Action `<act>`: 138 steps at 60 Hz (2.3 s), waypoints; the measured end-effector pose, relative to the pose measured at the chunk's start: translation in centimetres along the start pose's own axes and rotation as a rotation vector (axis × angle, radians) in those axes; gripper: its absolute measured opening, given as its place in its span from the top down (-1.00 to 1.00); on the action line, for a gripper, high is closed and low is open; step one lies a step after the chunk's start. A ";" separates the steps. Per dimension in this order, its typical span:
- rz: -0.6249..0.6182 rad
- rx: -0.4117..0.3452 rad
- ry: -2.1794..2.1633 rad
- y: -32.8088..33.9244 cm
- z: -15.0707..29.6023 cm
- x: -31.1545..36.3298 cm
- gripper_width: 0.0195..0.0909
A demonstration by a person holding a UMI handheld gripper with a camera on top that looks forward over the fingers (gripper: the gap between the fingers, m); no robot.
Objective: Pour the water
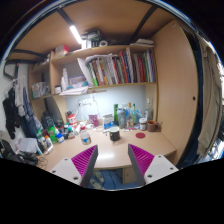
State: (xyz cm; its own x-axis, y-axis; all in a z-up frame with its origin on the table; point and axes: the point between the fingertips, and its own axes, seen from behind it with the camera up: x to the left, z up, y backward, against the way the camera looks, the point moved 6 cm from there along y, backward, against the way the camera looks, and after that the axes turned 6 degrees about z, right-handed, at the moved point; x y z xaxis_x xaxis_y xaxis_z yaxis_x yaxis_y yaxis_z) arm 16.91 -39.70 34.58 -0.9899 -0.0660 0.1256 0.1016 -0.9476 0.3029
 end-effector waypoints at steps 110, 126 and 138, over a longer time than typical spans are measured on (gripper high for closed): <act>0.405 0.120 -1.036 -50.9 -5.8 11.3 0.53; 0.617 0.246 -1.764 -53.5 -0.7 10.0 0.53; 0.599 0.222 -2.095 -55.5 1.8 7.6 0.53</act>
State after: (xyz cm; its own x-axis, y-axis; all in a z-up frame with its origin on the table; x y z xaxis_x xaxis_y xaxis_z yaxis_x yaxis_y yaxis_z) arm 3.91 12.98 20.44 0.6472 0.2288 0.7272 0.4275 -0.8987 -0.0978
